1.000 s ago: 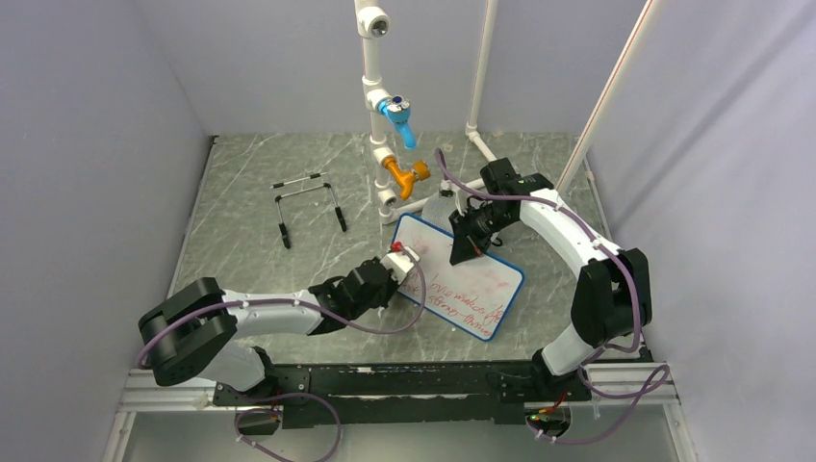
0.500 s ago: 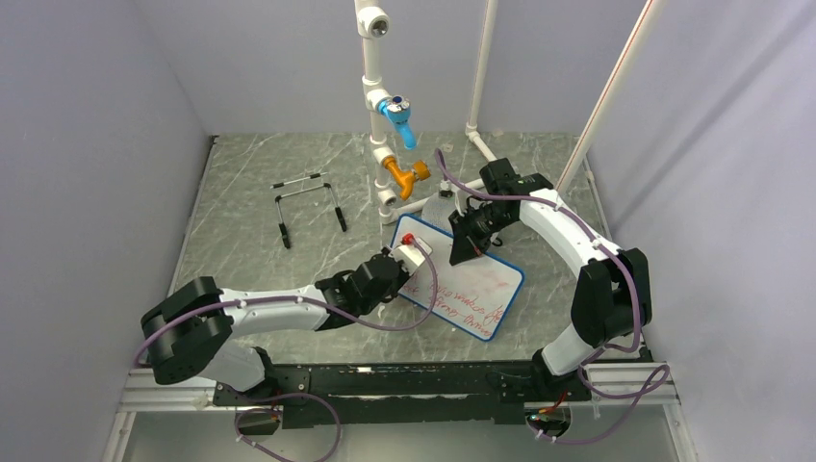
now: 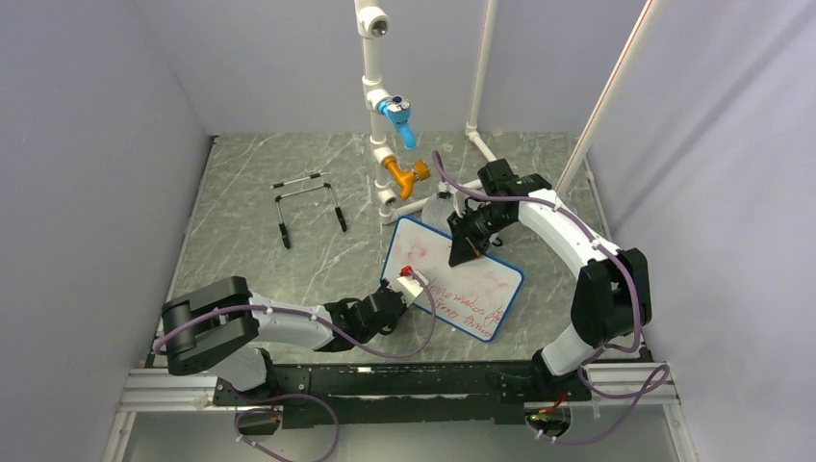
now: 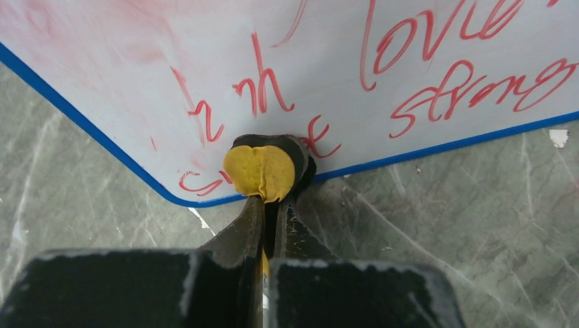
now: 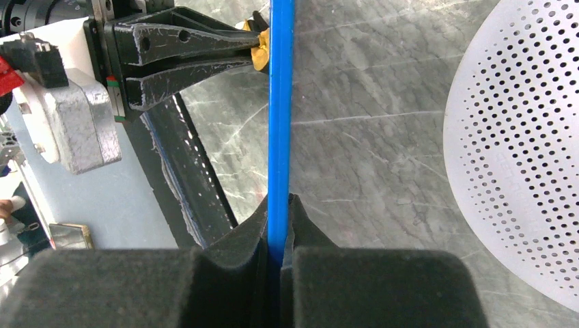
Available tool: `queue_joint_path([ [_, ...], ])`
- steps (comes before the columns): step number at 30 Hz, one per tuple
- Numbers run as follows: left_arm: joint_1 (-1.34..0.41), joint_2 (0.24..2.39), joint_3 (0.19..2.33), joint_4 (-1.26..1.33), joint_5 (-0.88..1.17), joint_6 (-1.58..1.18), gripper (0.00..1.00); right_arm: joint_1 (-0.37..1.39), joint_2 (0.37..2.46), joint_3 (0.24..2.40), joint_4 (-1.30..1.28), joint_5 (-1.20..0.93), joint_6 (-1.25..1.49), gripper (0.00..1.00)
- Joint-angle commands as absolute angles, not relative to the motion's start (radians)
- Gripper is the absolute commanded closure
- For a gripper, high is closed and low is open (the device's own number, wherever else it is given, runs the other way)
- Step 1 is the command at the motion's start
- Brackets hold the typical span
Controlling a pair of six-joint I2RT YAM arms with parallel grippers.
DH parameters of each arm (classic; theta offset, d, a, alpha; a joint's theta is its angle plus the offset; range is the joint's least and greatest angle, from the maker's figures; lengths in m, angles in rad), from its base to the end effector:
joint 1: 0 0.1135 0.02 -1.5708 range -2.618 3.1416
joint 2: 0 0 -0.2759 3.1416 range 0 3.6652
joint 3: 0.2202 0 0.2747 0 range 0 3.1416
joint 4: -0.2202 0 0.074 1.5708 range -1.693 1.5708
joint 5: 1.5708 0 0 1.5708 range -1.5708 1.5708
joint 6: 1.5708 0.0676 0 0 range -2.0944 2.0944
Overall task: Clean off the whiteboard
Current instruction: Erase the whiteboard at the center of the board.
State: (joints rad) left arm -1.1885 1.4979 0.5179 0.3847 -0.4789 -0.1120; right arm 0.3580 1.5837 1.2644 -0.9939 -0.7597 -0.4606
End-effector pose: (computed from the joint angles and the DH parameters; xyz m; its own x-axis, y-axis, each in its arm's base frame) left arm 0.1445 -0.2760 0.1243 -0.2840 0.4405 -0.8517 0.6535 0.7389 0.1642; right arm 0.2911 0.1586 0.2432 -0.6254 -0.5780 -0.5242 -0.7773 0.4026 0.4833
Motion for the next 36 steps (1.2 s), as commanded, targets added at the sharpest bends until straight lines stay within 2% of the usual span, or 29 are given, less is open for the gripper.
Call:
queue_joint_path([
  [1, -1.187, 1.518, 0.489, 0.385, -0.509, -0.177, 1.00, 0.383, 1.561, 1.268, -0.968, -0.858, -0.567, 1.00],
  [7, -1.169, 1.490, 0.541, 0.367, -0.568, -0.114, 1.00, 0.383, 1.561, 1.268, -0.971, -0.861, -0.570, 1.00],
  [15, -1.073, 1.455, 0.667, 0.343, -0.526, -0.025, 1.00, 0.383, 1.558, 1.268, -0.973, -0.864, -0.573, 1.00],
  [25, -1.055, 1.430, 0.828, 0.276, -0.506, 0.089, 1.00, 0.383, 1.557, 1.268, -0.972, -0.861, -0.572, 1.00],
  [36, -1.055, 1.362, 0.814, 0.252, -0.481, 0.055, 1.00, 0.383, 1.558, 1.267, -0.973, -0.859, -0.572, 1.00],
])
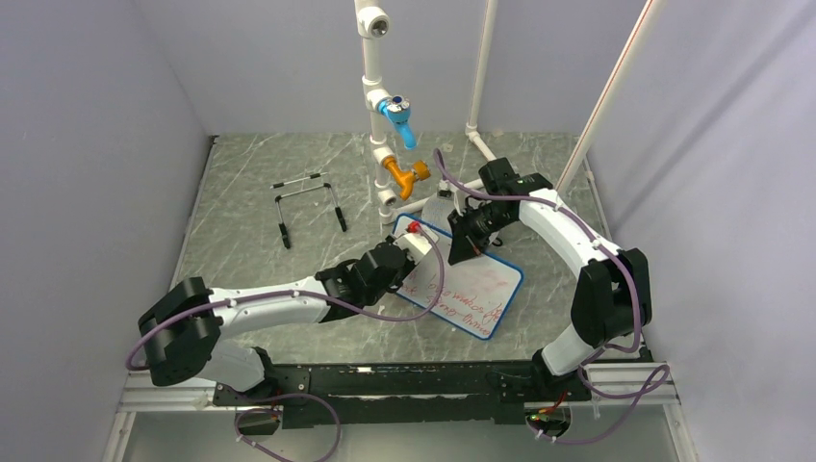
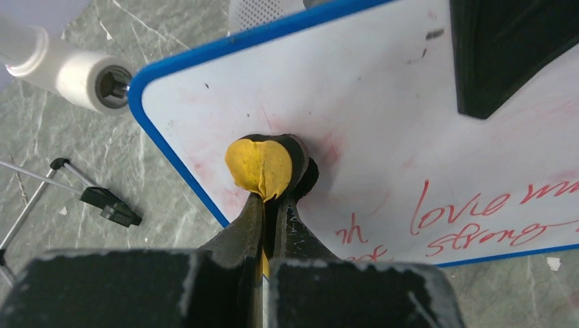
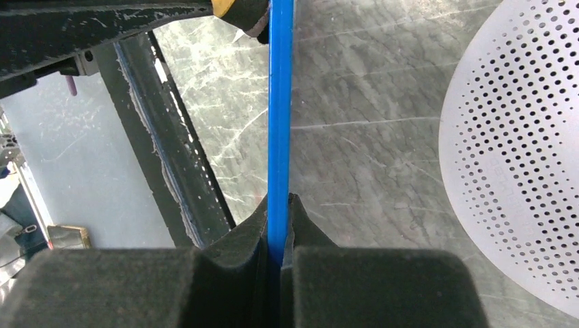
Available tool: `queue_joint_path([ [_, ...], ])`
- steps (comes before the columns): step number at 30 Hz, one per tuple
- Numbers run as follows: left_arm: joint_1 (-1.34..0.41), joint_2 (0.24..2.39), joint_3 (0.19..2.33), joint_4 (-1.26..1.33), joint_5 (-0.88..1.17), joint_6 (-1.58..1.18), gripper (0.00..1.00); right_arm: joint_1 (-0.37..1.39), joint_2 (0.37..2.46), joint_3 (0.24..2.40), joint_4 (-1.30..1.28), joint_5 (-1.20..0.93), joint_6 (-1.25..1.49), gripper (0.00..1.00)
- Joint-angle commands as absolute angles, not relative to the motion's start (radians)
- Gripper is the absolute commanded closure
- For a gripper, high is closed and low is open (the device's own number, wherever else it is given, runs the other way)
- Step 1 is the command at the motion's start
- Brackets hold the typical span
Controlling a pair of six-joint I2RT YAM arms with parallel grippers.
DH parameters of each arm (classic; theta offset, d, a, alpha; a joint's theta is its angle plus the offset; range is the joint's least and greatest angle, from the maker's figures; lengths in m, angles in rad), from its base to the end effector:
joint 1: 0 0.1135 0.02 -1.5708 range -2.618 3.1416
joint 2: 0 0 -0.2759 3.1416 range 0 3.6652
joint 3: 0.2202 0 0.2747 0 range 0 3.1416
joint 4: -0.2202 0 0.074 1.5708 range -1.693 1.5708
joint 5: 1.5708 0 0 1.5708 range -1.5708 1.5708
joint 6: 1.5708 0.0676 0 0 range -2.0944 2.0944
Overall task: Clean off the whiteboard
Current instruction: Erase the whiteboard at the center of the board.
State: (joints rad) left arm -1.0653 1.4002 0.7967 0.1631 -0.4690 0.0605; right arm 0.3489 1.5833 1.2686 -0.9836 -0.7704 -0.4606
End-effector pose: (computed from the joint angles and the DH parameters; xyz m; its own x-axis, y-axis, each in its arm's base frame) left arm 0.1959 -0.2909 0.2254 -0.1708 0.4201 -0.8913 0.5939 0.7657 0.2470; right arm 0.2939 0.1570 0.2455 -0.6234 -0.5662 -0.5392 -0.7798 0.4004 0.4812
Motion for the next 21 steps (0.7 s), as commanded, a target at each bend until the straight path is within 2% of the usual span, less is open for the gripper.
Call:
queue_joint_path([
  [1, -1.055, 1.361, 0.800, 0.255, -0.480, 0.048, 1.00, 0.383, 1.558, 1.267, -0.973, -0.859, -0.573, 1.00],
  [21, -1.055, 1.405, 0.486, 0.331, -0.436, -0.220, 1.00, 0.383, 1.562, 1.269, -0.976, -0.862, -0.576, 1.00],
])
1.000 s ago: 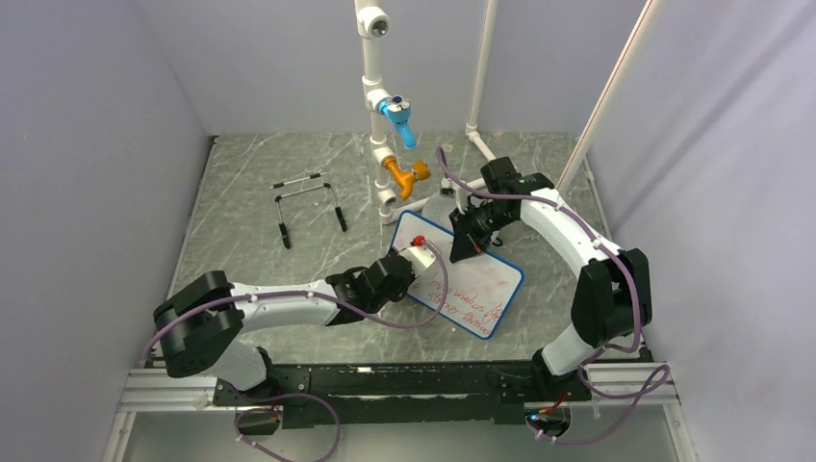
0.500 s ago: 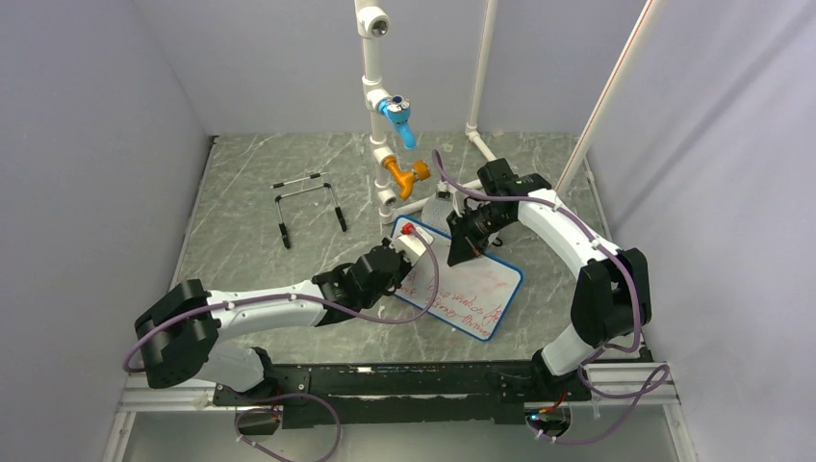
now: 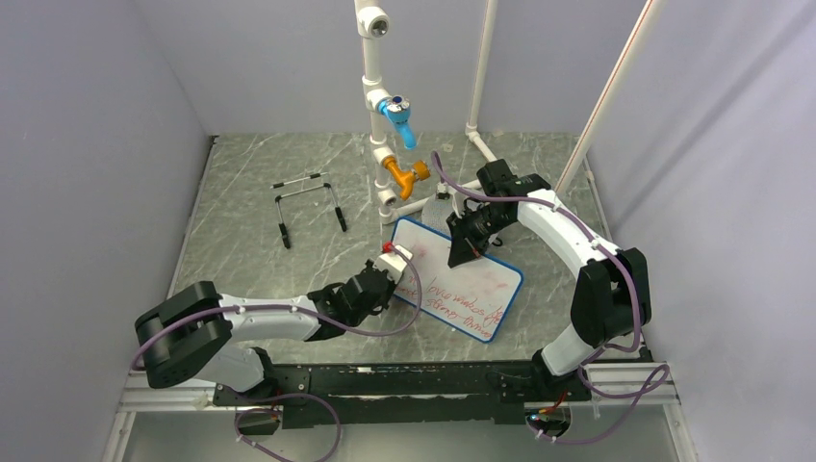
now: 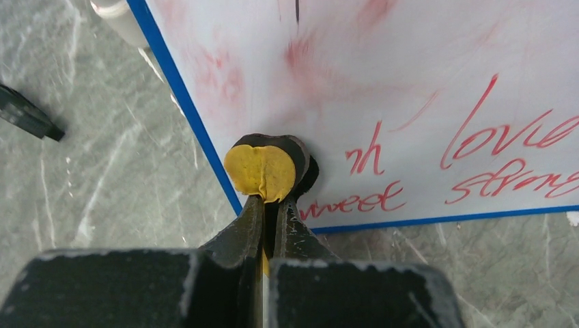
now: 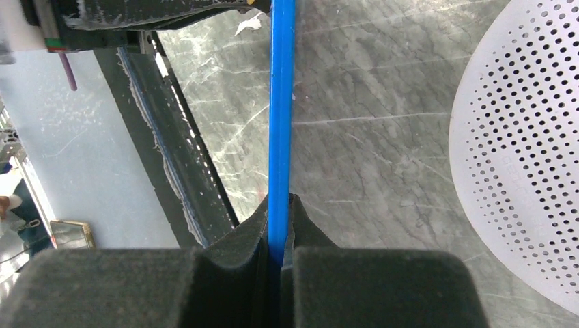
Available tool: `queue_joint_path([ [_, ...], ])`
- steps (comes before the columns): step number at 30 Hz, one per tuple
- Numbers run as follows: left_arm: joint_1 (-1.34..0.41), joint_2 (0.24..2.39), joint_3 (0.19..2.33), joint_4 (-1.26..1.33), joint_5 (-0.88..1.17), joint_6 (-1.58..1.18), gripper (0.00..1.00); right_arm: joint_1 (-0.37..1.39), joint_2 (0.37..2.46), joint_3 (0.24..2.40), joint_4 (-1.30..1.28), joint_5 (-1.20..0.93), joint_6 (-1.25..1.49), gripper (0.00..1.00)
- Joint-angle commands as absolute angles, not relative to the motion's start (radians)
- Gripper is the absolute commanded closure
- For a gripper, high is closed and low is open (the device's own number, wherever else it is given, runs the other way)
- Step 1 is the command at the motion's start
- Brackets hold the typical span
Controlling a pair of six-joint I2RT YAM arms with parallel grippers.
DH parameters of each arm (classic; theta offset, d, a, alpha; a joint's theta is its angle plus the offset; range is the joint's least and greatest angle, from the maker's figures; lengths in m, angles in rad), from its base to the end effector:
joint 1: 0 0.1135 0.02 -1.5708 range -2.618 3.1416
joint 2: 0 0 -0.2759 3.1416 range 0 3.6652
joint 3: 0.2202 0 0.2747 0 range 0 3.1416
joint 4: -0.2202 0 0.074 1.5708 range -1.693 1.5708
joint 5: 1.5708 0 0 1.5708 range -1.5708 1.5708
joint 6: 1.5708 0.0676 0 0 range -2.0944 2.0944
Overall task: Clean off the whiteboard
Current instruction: Erase the whiteboard at the center of the board.
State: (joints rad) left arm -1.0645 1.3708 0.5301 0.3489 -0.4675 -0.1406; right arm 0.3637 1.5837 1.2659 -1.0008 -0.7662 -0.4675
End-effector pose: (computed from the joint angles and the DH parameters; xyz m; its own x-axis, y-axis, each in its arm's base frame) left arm 0.1756 -0.2538 0.1607 -0.3091 0.2996 -0.9026 0.5502 0.8305 0.0872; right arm 0.2895 0.1603 0.2438 -0.6195 -0.5833 -0.5254 -0.7810 0.3910 0.4870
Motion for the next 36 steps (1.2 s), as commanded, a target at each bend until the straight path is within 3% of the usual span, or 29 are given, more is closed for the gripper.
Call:
queue_joint_path([
  [1, -1.057, 1.408, 0.479, 0.331, -0.424, -0.231, 1.00, 0.382, 1.562, 1.268, -0.976, -0.862, -0.577, 1.00],
  [11, -1.068, 1.409, 0.475, 0.306, -0.408, -0.250, 1.00, 0.382, 1.562, 1.269, -0.979, -0.865, -0.578, 1.00],
  [31, -1.070, 1.399, 0.936, 0.100, -0.360, 0.030, 1.00, 0.383, 1.559, 1.270, -0.980, -0.864, -0.579, 1.00],
  [36, -1.070, 1.390, 0.944, 0.079, -0.354, 0.029, 1.00, 0.383, 1.557, 1.270, -0.979, -0.861, -0.580, 1.00],
])
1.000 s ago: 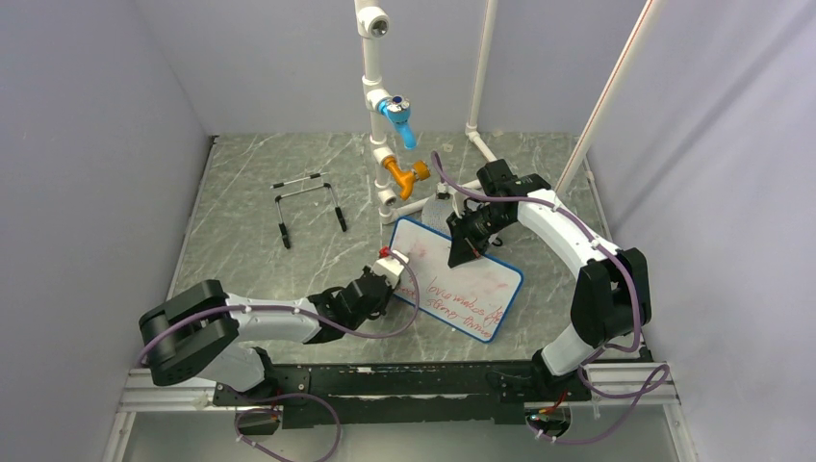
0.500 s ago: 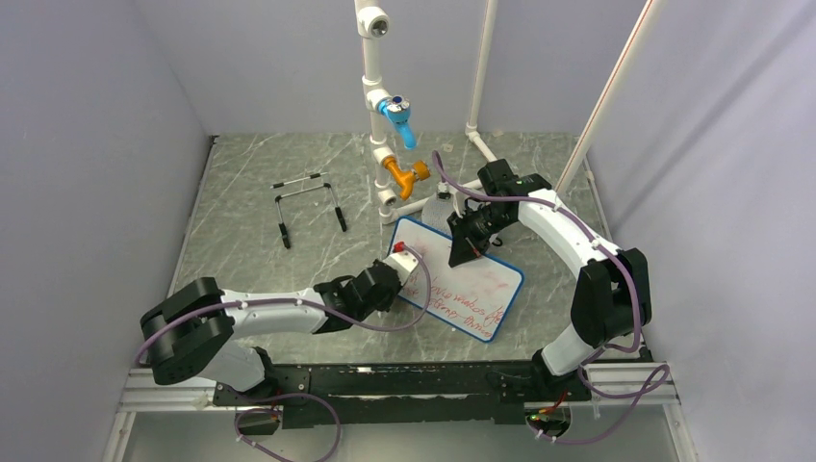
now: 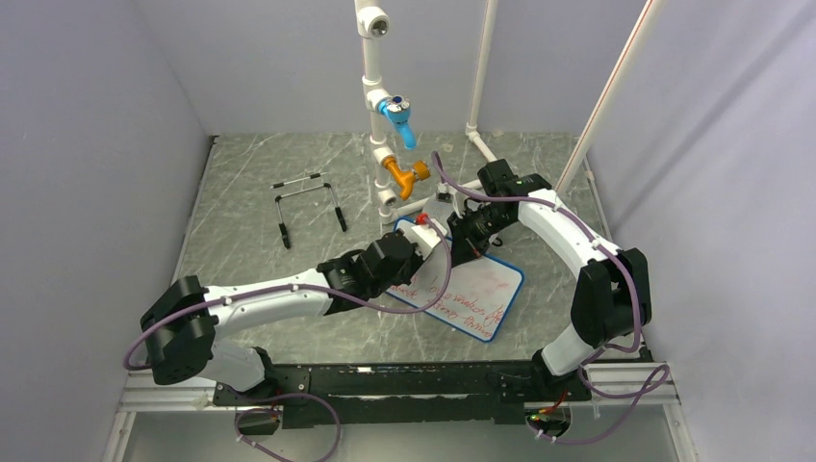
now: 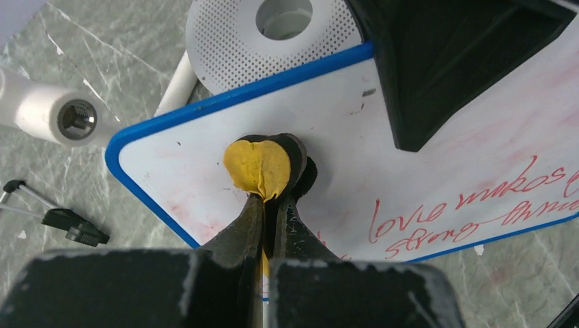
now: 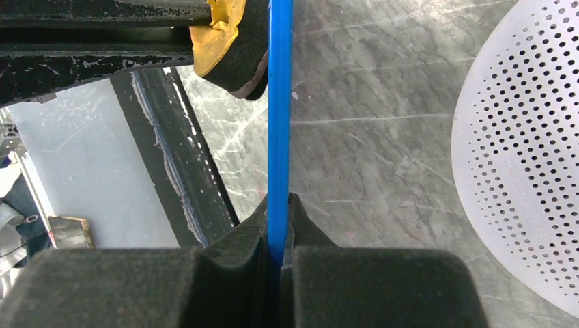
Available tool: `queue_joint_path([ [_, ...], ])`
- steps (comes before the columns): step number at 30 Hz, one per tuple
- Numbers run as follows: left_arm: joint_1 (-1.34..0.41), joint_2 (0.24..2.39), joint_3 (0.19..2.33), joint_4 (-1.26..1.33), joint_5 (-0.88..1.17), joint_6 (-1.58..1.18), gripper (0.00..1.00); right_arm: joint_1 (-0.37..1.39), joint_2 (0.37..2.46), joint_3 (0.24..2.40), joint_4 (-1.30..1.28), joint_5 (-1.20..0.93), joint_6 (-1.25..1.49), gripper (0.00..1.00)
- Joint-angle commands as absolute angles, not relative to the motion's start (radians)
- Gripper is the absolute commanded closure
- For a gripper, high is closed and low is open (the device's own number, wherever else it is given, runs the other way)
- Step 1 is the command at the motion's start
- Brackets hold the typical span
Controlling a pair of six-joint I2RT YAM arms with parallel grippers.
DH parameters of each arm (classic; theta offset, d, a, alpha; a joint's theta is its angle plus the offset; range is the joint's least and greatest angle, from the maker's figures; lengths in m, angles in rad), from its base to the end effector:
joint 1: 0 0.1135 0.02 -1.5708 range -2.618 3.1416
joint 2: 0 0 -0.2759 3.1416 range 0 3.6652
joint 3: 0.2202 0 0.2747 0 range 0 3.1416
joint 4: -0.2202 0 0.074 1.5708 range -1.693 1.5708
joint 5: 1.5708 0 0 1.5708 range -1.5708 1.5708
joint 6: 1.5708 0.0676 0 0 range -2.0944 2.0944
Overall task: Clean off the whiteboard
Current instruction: Erase the whiteboard at the center of the board.
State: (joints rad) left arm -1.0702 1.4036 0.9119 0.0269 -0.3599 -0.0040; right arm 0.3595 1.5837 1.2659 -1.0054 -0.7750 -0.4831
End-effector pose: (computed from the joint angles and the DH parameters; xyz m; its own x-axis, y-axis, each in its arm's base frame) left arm 0.1944 -0.3057 0.2504 -0.2178 0.3903 -0.8945 0.6691 0.7269 0.1543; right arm 0.2894 0.1593 0.2440 -0.6124 -0.5847 -0.5322 -0.7863 0.3804 0.4869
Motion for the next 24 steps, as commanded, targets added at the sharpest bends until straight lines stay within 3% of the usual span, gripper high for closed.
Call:
queue_joint_path([
  [1, -1.069, 1.390, 0.934, 0.075, -0.350, 0.022, 1.00, 0.382, 1.558, 1.270, -0.980, -0.861, -0.580, 1.00],
  [24, -1.170, 1.448, 0.624, 0.071, -0.269, -0.257, 1.00, 0.383, 1.558, 1.269, -0.981, -0.865, -0.580, 1.00],
])
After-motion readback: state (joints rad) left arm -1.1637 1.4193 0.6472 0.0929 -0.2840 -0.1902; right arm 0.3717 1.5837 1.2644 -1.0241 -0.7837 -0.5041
